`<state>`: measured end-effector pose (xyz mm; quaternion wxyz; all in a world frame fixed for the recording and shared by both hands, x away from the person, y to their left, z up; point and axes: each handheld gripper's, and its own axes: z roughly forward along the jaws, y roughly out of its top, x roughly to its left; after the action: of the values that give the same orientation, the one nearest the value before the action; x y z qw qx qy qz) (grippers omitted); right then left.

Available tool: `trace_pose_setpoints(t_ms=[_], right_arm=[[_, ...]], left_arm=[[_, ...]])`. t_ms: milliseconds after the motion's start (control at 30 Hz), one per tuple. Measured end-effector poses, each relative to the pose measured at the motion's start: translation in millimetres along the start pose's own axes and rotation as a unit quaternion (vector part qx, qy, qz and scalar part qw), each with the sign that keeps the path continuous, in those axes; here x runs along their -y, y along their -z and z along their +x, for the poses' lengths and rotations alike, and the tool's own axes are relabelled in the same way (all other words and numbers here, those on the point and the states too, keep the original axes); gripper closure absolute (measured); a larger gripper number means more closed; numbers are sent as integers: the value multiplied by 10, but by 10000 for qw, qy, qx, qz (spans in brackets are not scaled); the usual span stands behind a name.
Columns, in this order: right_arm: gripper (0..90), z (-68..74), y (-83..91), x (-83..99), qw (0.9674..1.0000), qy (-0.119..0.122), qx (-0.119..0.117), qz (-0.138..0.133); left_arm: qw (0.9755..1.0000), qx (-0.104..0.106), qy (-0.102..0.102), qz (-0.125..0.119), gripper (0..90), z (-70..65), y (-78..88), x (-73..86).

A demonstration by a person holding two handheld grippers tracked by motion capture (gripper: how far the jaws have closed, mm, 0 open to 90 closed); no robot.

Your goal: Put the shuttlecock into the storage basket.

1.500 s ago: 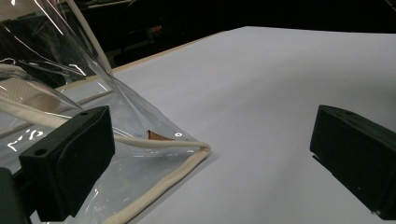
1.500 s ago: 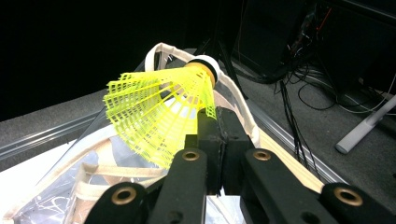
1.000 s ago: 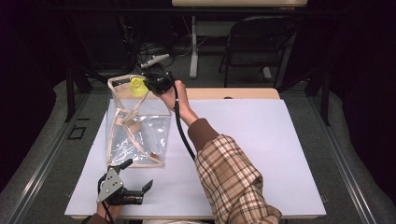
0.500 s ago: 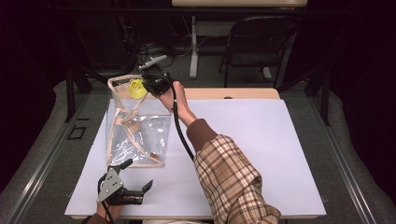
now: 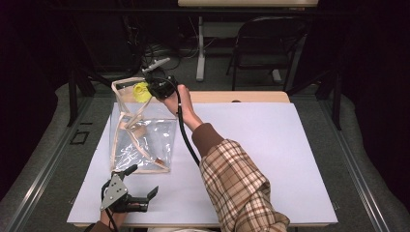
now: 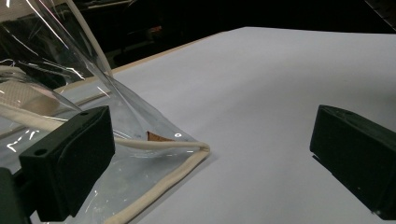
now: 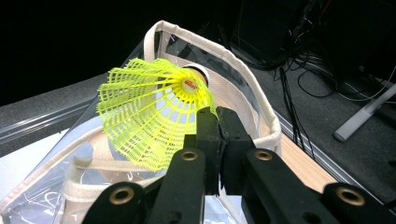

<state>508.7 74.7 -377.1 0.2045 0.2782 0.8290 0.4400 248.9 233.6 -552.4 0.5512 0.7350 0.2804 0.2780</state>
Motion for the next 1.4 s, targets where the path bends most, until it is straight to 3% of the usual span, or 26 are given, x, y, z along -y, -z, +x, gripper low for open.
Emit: trace_pose_setpoints(t_ms=[433,600,933,1133,1400], right_arm=[[839,21,-36,-10,9998,30,179,29],[705,-6,14,-4,9998,-26,193,-60],[426,-137,259,43,9993,-288,-122,-200],[250,-211,391,142,9991,-337,-179,-194],[145,-321,551,300,9990,-307,-281,-179]], left_arm=[[10000,3,7,-2,0,1,2,0],[10000,3,-2,5,0,1,1,0],[10000,-7,19,10,0,-1,-6,1],[10000,-33,22,23,0,0,-12,2],[10000,-59,33,45,0,5,-24,1]])
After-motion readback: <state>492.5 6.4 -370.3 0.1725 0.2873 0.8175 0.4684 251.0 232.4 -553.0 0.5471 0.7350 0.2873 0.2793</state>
